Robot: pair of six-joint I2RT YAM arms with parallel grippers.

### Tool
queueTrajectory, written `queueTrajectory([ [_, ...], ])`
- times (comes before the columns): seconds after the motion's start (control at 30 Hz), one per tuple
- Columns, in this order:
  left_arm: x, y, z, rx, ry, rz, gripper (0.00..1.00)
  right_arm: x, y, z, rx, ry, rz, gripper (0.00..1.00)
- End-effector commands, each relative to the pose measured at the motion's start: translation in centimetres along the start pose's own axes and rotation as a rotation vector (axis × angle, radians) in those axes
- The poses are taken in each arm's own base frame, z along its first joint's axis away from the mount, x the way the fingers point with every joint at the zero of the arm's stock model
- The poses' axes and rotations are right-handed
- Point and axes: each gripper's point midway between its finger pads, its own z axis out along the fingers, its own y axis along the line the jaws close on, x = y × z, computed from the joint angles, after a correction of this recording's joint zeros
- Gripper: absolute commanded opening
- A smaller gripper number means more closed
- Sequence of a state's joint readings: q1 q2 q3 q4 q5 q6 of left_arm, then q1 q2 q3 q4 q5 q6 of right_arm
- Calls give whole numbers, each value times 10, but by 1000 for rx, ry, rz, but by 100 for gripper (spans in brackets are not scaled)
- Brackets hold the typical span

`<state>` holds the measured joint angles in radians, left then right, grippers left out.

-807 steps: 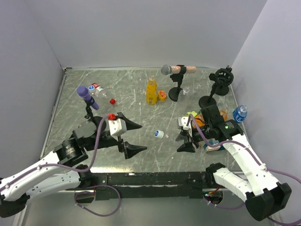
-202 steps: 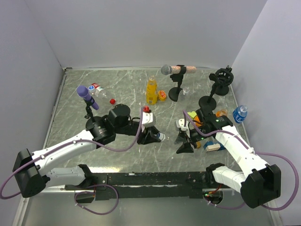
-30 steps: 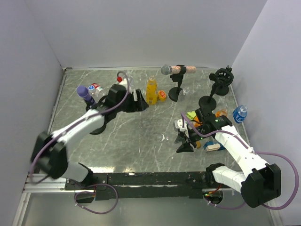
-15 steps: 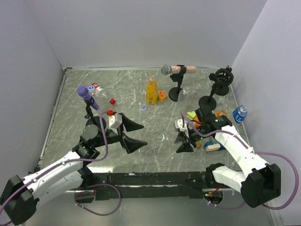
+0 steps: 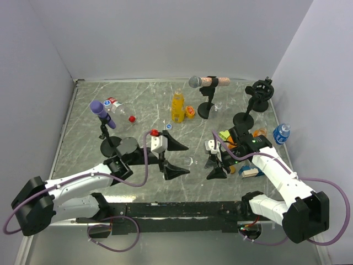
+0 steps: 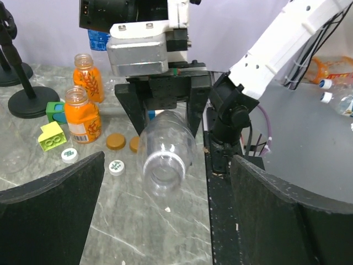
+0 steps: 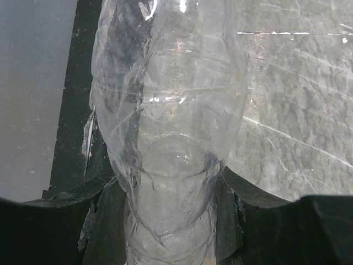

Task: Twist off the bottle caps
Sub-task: Pass from the right arm to the left

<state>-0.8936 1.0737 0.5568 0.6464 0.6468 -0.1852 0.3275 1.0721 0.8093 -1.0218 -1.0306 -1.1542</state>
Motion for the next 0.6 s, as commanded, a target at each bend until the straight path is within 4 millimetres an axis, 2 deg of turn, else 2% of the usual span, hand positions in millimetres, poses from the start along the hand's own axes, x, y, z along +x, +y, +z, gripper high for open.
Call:
queueTrajectory([
  [0.0,-20,7,14,-7,-18,84,96,-9,3,2,-22,-42,-41,31],
  [0.17,-13,10,20,-9,30,44,85,-10,3,1,-20,-46,-44,31],
  [0.43,-2,8,16,-7,69,32,77,-11,3,1,-20,-50,-45,31],
  [0.57,-2,7,14,-5,77,25,68,-11,3,1,-24,-50,-41,31],
])
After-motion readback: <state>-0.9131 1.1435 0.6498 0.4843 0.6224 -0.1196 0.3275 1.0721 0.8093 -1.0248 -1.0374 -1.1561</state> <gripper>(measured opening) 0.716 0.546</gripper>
